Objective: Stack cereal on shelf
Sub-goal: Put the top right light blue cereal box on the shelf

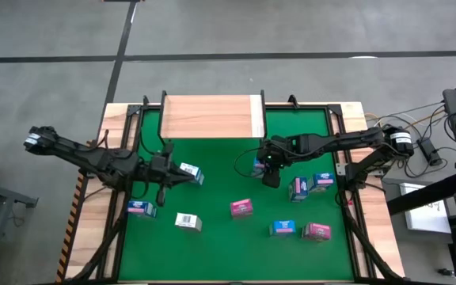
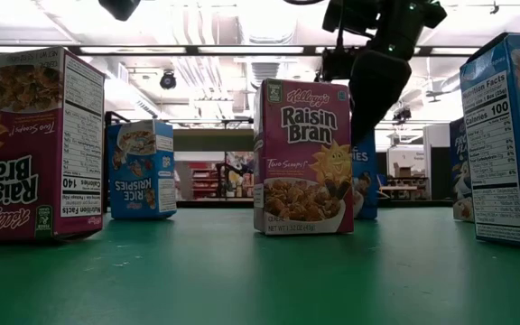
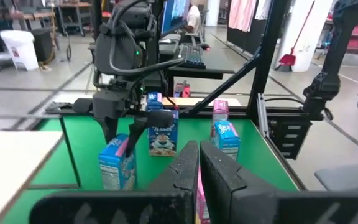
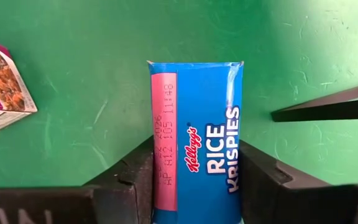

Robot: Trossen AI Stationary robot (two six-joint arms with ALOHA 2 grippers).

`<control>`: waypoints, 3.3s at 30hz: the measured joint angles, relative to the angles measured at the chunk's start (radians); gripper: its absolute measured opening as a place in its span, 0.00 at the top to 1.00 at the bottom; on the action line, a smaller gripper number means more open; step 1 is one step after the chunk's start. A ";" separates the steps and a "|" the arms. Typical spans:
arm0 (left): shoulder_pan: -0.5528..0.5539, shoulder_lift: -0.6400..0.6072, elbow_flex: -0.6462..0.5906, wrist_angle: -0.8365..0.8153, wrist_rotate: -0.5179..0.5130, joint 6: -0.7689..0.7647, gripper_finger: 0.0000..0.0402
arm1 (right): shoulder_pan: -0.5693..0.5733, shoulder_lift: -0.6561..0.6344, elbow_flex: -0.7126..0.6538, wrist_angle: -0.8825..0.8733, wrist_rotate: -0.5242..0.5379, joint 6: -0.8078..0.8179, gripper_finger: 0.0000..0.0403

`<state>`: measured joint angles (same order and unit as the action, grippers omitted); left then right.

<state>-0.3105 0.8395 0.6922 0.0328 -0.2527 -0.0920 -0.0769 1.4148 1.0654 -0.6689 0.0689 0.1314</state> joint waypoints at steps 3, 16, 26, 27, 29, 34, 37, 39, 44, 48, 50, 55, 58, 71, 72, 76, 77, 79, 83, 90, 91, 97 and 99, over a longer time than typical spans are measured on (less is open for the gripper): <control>0.001 -0.018 0.000 -0.009 -0.003 0.044 1.00 | 0.000 0.000 0.017 0.001 0.000 -0.001 0.61; 0.001 -0.127 0.000 -0.141 -0.105 0.089 1.00 | 0.000 -0.001 0.165 -0.072 -0.054 0.008 0.62; 0.000 -0.157 0.000 -0.201 -0.105 0.106 1.00 | 0.000 -0.001 0.365 -0.127 -0.107 0.041 0.62; 0.000 -0.155 0.000 -0.205 -0.105 0.106 1.00 | 0.000 0.000 0.385 -0.128 -0.107 0.038 0.62; 0.000 -0.153 0.000 -0.208 -0.105 0.107 1.00 | -0.005 0.006 0.431 -0.134 -0.107 0.024 0.62; 0.000 -0.152 0.000 -0.207 -0.106 0.113 1.00 | -0.030 0.056 0.543 -0.159 -0.104 -0.030 0.62; 0.000 -0.158 0.000 -0.206 -0.107 0.114 1.00 | -0.057 0.118 0.639 -0.217 -0.103 -0.078 0.62; 0.000 -0.163 0.000 -0.205 -0.107 0.114 1.00 | -0.077 0.169 0.718 -0.276 -0.103 -0.119 0.62; 0.000 -0.174 0.000 -0.206 -0.107 0.114 1.00 | -0.139 0.311 0.939 -0.416 -0.103 -0.228 0.62; 0.000 -0.172 0.000 -0.206 -0.107 0.114 1.00 | -0.190 0.405 1.101 -0.514 -0.103 -0.299 0.62; 0.000 -0.170 0.000 -0.206 -0.107 0.114 1.00 | -0.214 0.443 1.166 -0.547 -0.103 -0.332 0.62; 0.000 -0.164 0.000 -0.207 -0.107 0.114 1.00 | -0.267 0.505 1.273 -0.576 -0.102 -0.459 0.62; 0.000 -0.160 0.000 -0.206 -0.106 0.115 1.00 | -0.295 0.530 1.286 -0.553 -0.103 -0.548 0.62; 0.000 -0.156 0.000 -0.194 -0.106 0.127 1.00 | -0.362 0.632 1.288 -0.409 -0.107 -0.638 0.62; 0.000 -0.156 0.000 -0.194 -0.106 0.128 1.00 | -0.363 0.633 1.288 -0.407 -0.106 -0.639 0.62; 0.000 -0.156 0.000 -0.194 -0.106 0.128 1.00 | -0.362 0.633 1.288 -0.394 -0.103 -0.641 0.61; 0.000 -0.156 0.000 -0.194 -0.106 0.130 1.00 | -0.363 0.633 1.288 -0.390 -0.103 -0.641 0.60; 0.000 -0.155 0.000 -0.194 -0.106 0.132 1.00 | -0.363 0.633 1.287 -0.389 -0.103 -0.641 0.58; 0.000 -0.153 -0.001 -0.194 -0.106 0.133 1.00 | -0.363 0.636 1.285 -0.393 -0.103 -0.629 0.52; 0.000 -0.153 -0.001 -0.191 -0.106 0.133 1.00 | -0.367 0.636 1.285 -0.390 -0.103 -0.629 0.43; 0.000 -0.153 -0.001 -0.191 -0.106 0.133 1.00 | -0.368 0.636 1.285 -0.389 -0.102 -0.629 0.42; 0.000 -0.152 -0.001 -0.191 -0.105 0.133 1.00 | -0.369 0.635 1.285 -0.371 -0.092 -0.629 0.35; 0.000 -0.151 -0.001 -0.191 -0.106 0.133 1.00 | -0.369 0.632 1.285 -0.361 -0.092 -0.629 0.34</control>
<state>-0.3103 0.6884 0.6914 -0.1577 -0.3582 0.0406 -0.4461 2.0465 2.3501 -1.0296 -0.0231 -0.4973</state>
